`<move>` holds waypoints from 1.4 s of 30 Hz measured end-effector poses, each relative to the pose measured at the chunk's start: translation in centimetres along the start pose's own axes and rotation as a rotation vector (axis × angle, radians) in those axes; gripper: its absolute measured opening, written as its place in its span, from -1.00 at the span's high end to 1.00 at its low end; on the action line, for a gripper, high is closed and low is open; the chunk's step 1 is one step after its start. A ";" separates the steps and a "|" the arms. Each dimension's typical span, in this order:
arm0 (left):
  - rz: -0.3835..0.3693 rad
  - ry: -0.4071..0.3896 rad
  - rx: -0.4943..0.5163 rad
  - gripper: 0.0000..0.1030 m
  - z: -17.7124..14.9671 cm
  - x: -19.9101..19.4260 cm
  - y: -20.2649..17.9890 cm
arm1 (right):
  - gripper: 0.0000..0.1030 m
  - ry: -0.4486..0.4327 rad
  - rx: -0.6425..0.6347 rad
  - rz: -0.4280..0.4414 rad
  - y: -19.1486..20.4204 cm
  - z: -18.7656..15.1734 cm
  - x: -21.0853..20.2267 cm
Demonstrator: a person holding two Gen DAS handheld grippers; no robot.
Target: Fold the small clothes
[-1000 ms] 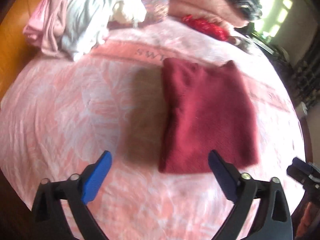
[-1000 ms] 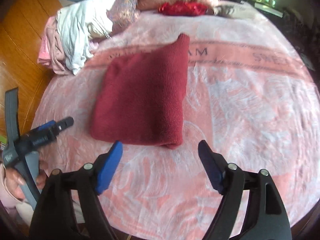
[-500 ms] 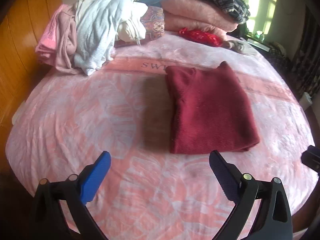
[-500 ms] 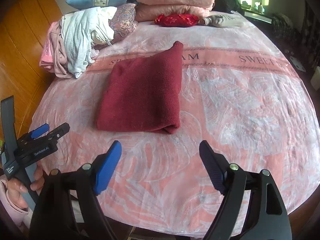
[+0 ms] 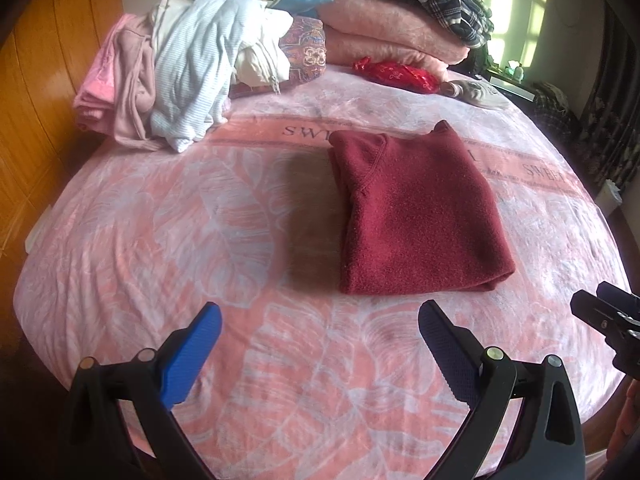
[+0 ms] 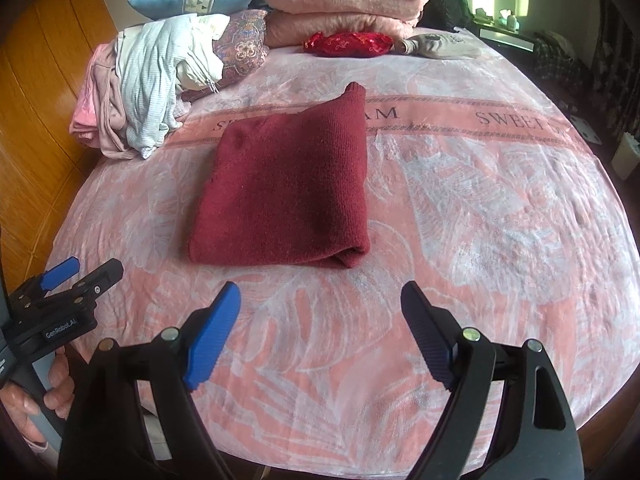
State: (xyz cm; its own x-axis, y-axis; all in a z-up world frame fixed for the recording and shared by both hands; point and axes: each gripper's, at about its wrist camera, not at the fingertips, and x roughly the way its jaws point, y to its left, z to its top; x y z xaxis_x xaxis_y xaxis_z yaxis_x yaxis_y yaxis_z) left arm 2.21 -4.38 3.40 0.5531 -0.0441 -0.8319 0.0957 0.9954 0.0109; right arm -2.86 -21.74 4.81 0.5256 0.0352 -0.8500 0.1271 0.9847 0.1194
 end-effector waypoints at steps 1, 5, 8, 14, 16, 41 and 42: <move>0.003 -0.001 0.002 -0.92 0.0 0.0 -0.1 | -0.60 0.013 -0.001 0.002 0.1 -0.1 0.4; 0.017 0.010 0.007 -0.92 -0.3 0.3 0.1 | -0.61 0.057 -0.017 -0.002 0.4 -0.5 1.6; 0.019 0.029 0.012 -0.92 -0.4 0.8 0.0 | -0.61 0.082 -0.011 0.001 0.4 -0.8 2.1; 0.040 0.062 0.002 -0.92 -0.8 1.8 0.1 | -0.67 0.068 -0.012 -0.010 0.4 -0.7 1.9; 0.046 0.069 0.002 -0.92 -0.9 2.2 0.2 | -0.67 0.066 -0.014 -0.010 0.3 -0.7 1.9; 0.075 0.078 0.025 -0.92 -1.2 3.0 0.2 | -0.71 0.071 -0.028 -0.040 -0.2 -0.5 1.9; 0.074 0.079 0.025 -0.92 -1.2 3.0 0.2 | -0.71 0.071 -0.027 -0.040 -0.2 -0.5 1.8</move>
State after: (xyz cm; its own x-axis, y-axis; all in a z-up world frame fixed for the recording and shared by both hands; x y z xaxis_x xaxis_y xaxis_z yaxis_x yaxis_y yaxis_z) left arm 2.91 -4.21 0.25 0.4927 0.0371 -0.8694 0.0784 0.9931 0.0868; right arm -2.38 -21.81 2.94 0.4592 0.0071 -0.8883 0.1237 0.9897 0.0718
